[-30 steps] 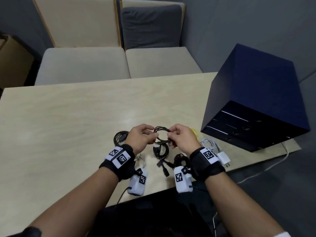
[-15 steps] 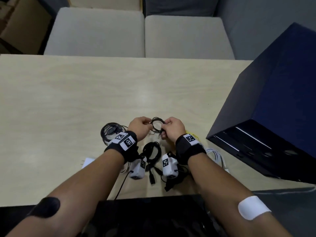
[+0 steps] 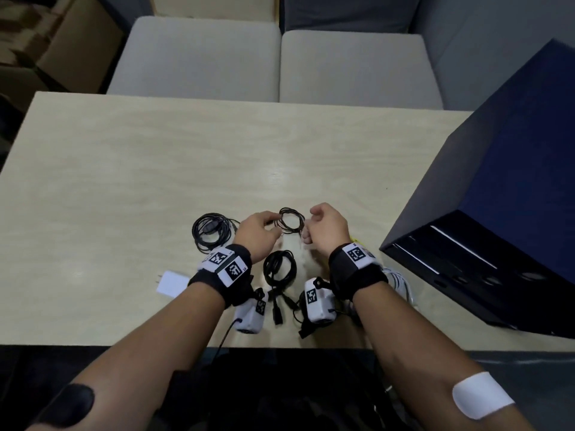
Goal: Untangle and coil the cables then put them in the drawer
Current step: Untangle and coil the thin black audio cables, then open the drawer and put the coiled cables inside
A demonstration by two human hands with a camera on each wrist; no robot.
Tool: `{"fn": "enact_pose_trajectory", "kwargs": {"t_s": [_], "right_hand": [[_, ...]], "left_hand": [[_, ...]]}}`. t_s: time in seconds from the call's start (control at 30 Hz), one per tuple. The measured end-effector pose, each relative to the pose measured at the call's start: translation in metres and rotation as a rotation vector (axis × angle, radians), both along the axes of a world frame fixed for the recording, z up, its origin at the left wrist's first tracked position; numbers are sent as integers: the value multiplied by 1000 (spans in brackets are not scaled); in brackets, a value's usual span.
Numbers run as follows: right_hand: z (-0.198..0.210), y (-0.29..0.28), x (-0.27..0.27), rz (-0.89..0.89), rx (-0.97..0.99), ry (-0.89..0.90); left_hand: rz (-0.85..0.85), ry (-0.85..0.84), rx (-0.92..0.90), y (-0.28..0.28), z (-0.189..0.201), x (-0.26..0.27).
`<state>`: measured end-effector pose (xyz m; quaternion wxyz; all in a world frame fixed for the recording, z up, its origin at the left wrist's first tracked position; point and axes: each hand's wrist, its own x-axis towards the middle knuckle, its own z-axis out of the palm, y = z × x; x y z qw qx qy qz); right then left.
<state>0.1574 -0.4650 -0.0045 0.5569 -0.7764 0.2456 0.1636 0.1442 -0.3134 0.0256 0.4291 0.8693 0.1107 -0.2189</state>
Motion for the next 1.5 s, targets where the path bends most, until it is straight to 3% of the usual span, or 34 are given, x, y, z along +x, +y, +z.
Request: {"fn": "enact_pose_trajectory", "kwargs": {"t_s": [0.2, 0.43, 0.63, 0.83, 0.93, 1.1, 1.5], "right_hand": [[33, -43, -53, -26, -150, -155], [30, -120, -145, -205, -418, 14], [6, -153, -177, -32, -621, 252], [-3, -157, -175, 257, -660, 274], [-9, -158, -170, 381, -672, 240], [-8, -152, -161, 444, -619, 197], [-8, -87, -140, 414, -532, 163]], "left_hand": [[-202, -62, -20, -8, 20, -36], [-523, -43, 20, -36, 10, -82], [-738, -54, 181, -75, -8, -98], [-969, -119, 455, -120, -18, -117], [-969, -51, 559, -134, -28, -121], [-835, -51, 612, -129, -26, -121], [-766, 6, 648, -73, -18, -100]]}}
